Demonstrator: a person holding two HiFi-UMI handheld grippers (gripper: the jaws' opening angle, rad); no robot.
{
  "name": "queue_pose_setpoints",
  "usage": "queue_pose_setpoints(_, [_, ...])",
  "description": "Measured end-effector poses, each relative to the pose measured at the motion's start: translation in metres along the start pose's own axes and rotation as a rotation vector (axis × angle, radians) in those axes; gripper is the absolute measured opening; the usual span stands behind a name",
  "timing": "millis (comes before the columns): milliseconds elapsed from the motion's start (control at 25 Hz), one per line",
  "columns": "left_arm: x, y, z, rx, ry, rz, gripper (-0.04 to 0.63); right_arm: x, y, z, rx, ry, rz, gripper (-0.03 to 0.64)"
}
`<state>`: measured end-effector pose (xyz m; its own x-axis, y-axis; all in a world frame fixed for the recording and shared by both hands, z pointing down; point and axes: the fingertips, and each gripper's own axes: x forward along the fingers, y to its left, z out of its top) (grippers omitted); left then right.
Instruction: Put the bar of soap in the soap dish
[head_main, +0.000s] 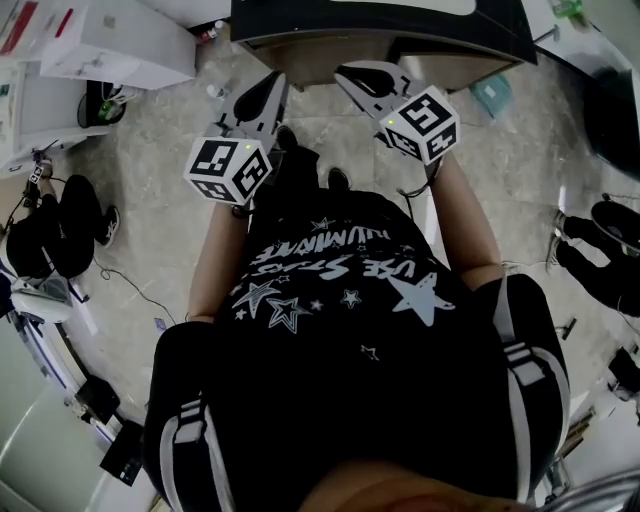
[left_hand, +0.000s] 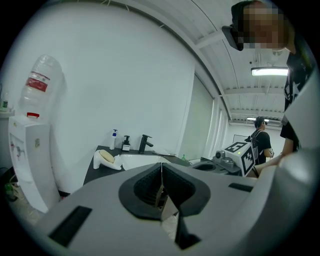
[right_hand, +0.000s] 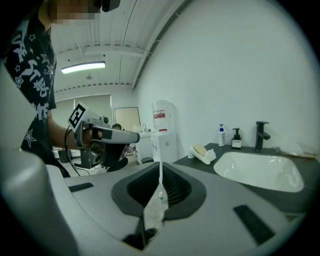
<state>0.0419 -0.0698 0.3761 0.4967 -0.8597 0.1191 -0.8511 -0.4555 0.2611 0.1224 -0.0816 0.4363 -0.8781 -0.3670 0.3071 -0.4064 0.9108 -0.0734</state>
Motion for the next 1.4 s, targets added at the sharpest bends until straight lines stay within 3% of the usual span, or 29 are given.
queue_pose_setpoints(360, [-0.021, -0.009, 0.001, 0.0, -0.007, 0.02, 0.012, -0.008, 0.014, 0.014, 0.035, -0.065, 0.003, 0.018])
queue_pose_setpoints(680, [-0.038, -0.019, -0.001, -0.014, 0.0, -0.04, 0.012, -0.01, 0.035, 0.02, 0.06, -0.089, -0.035, 0.018])
queue_pose_setpoints(1400, [-0.175, -0.028, -0.011, -0.032, -0.035, -0.111, 0.012, -0.019, 0.172, 0.032, 0.044, -0.108, -0.161, 0.018])
